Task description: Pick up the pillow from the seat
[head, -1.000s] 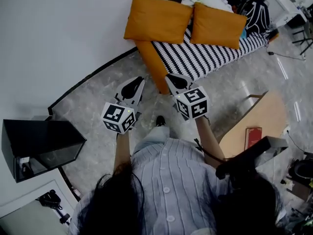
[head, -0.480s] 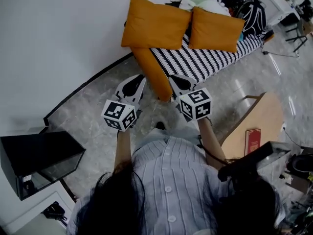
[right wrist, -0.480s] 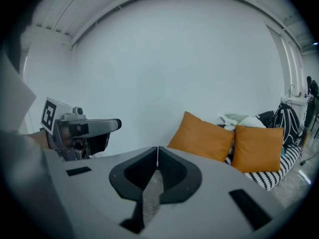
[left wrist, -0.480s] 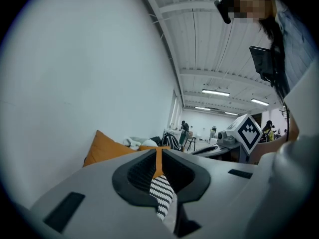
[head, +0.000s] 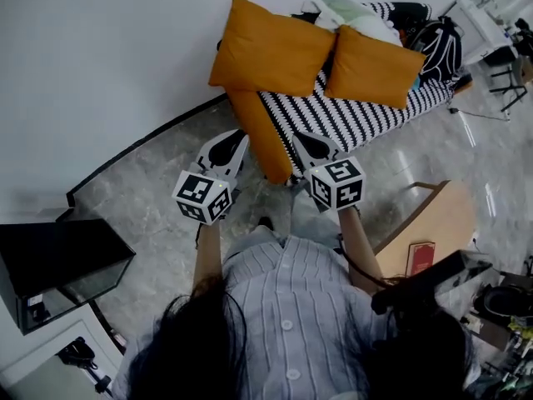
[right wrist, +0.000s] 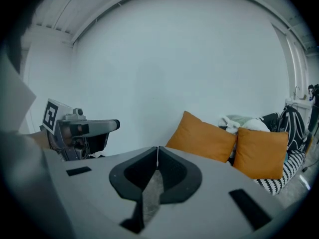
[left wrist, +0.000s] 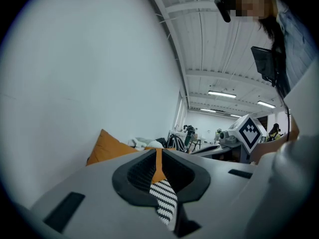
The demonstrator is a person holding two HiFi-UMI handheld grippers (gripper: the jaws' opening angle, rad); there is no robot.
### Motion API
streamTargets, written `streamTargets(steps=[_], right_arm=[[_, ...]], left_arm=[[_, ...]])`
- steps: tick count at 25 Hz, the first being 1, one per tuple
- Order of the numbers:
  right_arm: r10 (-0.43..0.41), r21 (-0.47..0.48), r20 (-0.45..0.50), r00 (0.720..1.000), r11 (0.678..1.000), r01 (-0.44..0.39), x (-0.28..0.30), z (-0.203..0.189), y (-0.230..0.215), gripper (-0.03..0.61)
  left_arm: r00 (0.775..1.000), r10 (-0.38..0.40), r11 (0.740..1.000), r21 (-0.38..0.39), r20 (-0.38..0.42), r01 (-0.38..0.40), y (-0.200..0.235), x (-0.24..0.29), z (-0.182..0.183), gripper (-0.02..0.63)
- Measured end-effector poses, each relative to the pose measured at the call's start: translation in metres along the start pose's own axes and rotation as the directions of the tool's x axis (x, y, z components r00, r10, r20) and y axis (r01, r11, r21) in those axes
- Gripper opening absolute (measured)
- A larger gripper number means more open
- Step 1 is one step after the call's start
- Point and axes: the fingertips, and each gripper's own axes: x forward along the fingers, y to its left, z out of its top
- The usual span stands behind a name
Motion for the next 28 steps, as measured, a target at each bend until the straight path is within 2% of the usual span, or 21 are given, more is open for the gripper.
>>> streamTargets(steps=[8,13,16,24,28], right_arm=[[0.076,-0.016,-0.015,0.997,0.997,-0.077,0.052,0.031,-0.069,0.017],[0.127,-0.017,-0.030,0.991,0.992,-0.127,0.085,0.058,-0.124,0.017],[0.160,-0.011,-0.040,0.986,0.987,-0.160,0.108,0.070,-0.152,0.017],[0.263,-0.049,-0.097,0.960,0.962,-0.269,0.168,0.082,-0.195,0.018],[0.314,-0.094,-0.133,0.940,0.940,-0.327,0.198,0.083,-0.208,0.018]], left_arm=[[0.997,0.082,0.996,-0.023,-0.005,-0.083,0.038,0.072,0.013,0.025],[0.992,0.119,0.993,-0.015,-0.043,-0.119,0.046,0.126,0.020,0.025],[0.987,0.152,0.987,-0.035,-0.049,-0.154,0.055,0.153,0.022,0.025],[0.963,0.257,0.962,-0.069,-0.077,-0.263,0.081,0.190,0.016,0.025],[0.942,0.326,0.943,-0.046,-0.085,-0.331,0.100,0.196,0.016,0.025]])
